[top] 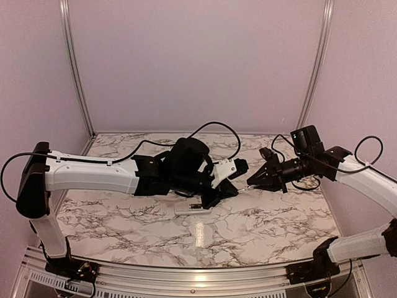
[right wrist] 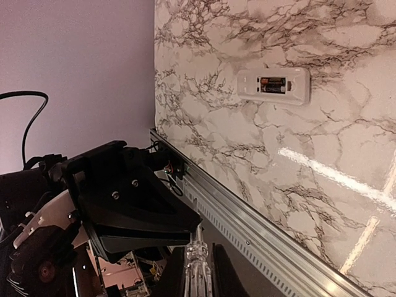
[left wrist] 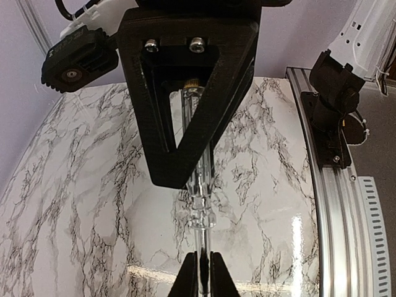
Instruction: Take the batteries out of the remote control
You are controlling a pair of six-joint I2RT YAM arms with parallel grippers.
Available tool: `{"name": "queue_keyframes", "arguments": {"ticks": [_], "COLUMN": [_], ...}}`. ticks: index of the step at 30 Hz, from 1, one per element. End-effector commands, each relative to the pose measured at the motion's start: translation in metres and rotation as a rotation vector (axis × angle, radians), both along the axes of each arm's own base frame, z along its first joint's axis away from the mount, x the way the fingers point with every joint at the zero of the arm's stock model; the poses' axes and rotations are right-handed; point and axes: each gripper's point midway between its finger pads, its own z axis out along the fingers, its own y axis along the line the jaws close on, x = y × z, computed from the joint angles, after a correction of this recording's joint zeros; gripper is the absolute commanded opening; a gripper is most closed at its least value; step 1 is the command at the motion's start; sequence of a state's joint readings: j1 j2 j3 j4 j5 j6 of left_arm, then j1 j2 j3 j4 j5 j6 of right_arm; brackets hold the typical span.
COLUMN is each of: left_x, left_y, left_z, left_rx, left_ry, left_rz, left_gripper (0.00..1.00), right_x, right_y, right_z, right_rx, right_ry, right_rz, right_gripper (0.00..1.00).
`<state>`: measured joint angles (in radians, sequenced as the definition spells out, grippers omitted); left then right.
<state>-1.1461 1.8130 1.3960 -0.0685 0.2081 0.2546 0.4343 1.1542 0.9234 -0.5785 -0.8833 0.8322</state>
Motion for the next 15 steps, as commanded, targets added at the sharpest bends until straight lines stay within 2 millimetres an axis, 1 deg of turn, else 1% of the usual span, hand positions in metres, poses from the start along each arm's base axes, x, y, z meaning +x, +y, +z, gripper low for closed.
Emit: {"name": "queue_keyframes", "arguments": {"ticks": [1,2,3,4,6,7,8,9,10,11,15], "left_x": [0.006,0.007,0.009,0.010,0.014,0.016,0.017,0.018,0.017,0.016,0.010], "left_y": [-0.004,-0.004,-0.003,-0.003,0.002,0.006,0.011,0.015,0.020,0.026,0.049], "left_z": [0.019,0.020,0.021,0.022,0.028,0.033,0.038,0.043,0.048,0.048,0.058], "left_rx": [-0.040,-0.038,-0.037,-0.036,-0.045,-0.056,-0.071,-0.084,-0.096,-0.090,-0.105], "left_ry": [-0.042,-0.043,-0.042,-0.039,-0.039,-0.041,-0.037,-0.027,-0.014,0.007,0.133], "left_rz": [-0.001,0.004,0.014,0.024,0.065,0.087,0.099,0.100,0.093,0.077,-0.015], "left_gripper": [0.02,0.09,0.22,0.37,0.70,0.80,0.86,0.89,0.90,0.90,0.87], "right_x": [0.003,0.003,0.004,0.005,0.007,0.008,0.008,0.009,0.010,0.010,0.012], "right_y": [-0.003,-0.003,-0.003,-0.003,-0.003,-0.003,-0.003,-0.003,-0.002,-0.002,0.000], "right_z": [0.003,0.004,0.006,0.008,0.012,0.014,0.015,0.017,0.019,0.022,0.037], "right_rx": [-0.024,-0.024,-0.024,-0.024,-0.023,-0.022,-0.022,-0.019,-0.014,-0.009,0.021], "right_ry": [-0.015,-0.022,-0.026,-0.035,-0.053,-0.061,-0.065,-0.072,-0.082,-0.094,-0.165], "right_rz": [-0.007,-0.008,-0.010,-0.012,-0.016,-0.018,-0.020,-0.021,-0.022,-0.022,-0.011], "right_gripper": [0.00,0.00,0.00,0.00,0.00,0.00,0.00,0.00,0.00,0.00,0.00]}}
